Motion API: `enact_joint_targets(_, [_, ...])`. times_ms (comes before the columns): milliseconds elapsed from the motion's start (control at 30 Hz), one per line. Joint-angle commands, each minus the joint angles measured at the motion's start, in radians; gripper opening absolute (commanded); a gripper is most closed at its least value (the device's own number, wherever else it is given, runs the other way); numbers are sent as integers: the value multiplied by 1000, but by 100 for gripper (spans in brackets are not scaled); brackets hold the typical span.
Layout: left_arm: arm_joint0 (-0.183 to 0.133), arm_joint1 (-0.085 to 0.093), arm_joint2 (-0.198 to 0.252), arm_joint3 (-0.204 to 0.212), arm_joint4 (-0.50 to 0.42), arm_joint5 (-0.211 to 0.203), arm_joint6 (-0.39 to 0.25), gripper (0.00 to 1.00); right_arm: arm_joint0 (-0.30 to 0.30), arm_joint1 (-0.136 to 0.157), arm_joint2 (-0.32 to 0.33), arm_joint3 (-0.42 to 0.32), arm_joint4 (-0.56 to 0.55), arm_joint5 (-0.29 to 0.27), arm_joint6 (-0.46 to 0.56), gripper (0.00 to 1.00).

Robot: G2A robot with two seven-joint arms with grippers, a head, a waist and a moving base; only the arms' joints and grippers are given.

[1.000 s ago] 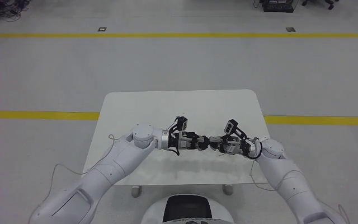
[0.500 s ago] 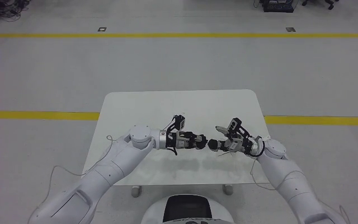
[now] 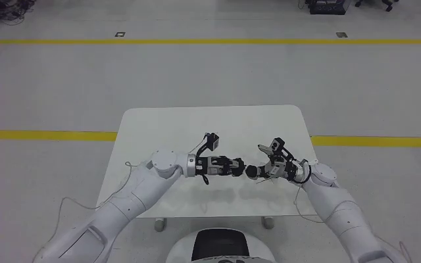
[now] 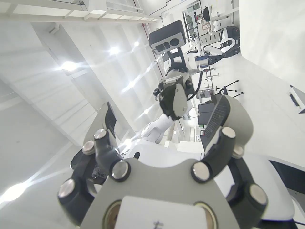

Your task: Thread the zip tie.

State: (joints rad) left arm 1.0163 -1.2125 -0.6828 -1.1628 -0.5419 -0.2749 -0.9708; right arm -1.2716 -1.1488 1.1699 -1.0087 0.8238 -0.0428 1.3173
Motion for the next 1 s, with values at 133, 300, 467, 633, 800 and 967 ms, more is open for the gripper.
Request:
enact_joint_targets(133, [2, 4, 14, 31, 183, -65, 44, 0, 0, 0, 0, 0, 0, 0, 0, 100])
enact_joint_targets(300, [19, 4, -10, 41, 197, -65, 69, 0, 0, 0, 0, 0, 0, 0, 0, 100])
enact_joint_targets(467, [34, -1, -34, 19, 174, -65, 72, 0, 0, 0, 0, 0, 0, 0, 0, 100])
enact_joint_targets(633, [36, 0, -33, 12, 196, -62, 97, 0, 0, 0, 0, 0, 0, 0, 0, 100])
enact_joint_targets(800, [38, 11, -49, -23, 292, -65, 159, 0, 0, 0, 0, 0, 0, 0, 0, 100])
enact_joint_targets(967, [58, 30, -71, -89, 425, -65, 202, 0, 0, 0, 0, 0, 0, 0, 0, 100])
